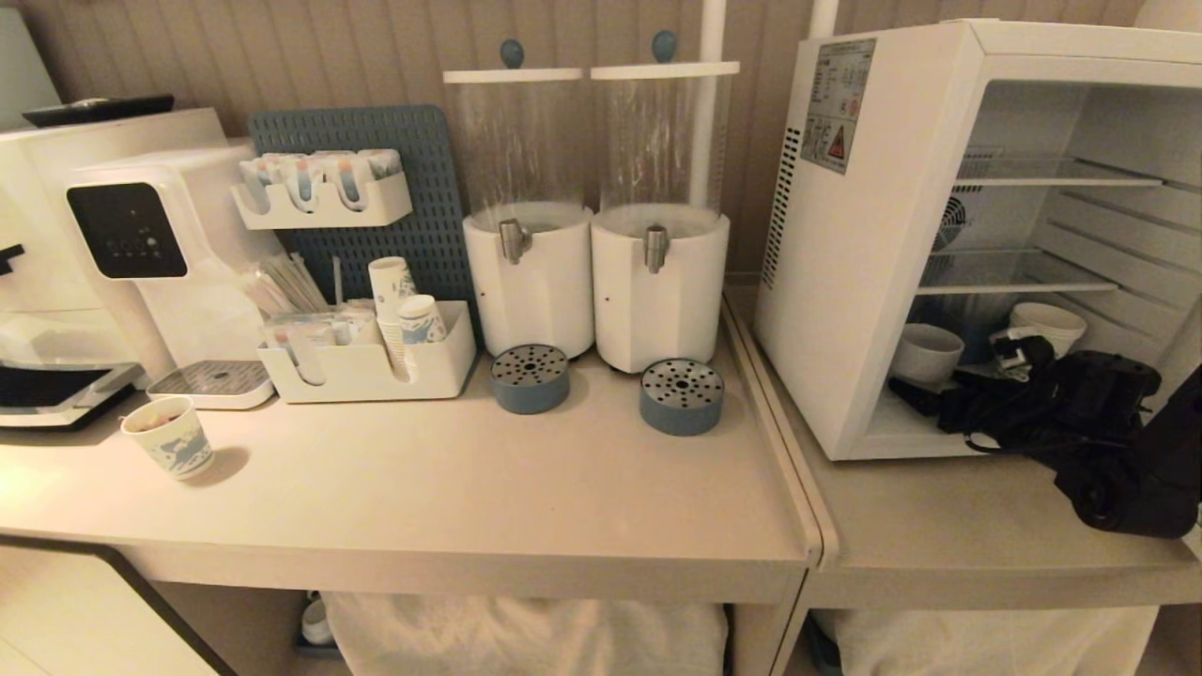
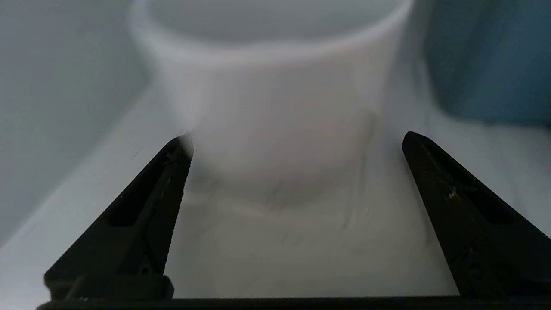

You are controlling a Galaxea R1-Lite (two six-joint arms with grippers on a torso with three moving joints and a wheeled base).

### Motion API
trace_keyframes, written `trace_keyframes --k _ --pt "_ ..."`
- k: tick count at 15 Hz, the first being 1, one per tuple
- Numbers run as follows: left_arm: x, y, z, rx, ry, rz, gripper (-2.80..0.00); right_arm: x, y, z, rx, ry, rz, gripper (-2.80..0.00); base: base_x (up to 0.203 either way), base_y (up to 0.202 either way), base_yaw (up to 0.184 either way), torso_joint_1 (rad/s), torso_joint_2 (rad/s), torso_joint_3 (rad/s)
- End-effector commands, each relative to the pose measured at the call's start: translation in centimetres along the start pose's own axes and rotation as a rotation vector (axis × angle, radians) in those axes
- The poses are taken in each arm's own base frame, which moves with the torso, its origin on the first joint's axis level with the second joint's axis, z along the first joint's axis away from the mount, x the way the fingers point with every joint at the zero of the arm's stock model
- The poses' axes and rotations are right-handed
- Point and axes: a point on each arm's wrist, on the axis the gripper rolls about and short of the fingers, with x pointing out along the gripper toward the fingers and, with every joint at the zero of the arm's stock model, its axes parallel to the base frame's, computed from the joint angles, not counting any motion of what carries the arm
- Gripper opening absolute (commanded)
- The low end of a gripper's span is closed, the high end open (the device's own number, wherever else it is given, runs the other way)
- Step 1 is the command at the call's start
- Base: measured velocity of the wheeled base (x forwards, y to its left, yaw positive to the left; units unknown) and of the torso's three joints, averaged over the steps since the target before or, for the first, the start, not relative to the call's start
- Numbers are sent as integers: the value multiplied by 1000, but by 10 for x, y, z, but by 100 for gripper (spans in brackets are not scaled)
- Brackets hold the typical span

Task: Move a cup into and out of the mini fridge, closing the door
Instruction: Take the ceramic cup out of the freezer

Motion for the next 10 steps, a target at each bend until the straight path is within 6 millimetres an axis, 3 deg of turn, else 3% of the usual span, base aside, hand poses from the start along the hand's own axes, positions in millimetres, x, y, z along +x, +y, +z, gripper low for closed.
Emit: trace_keyframes --k 1,10 --pt "0 0 0 0 2 -1 -280 8 -6 4 -4 -7 -3 0 0 0 0 0 0 0" --pt "0 0 0 0 2 -1 -280 19 -13 27 27 -14 -4 0 0 0 0 0 0 0"
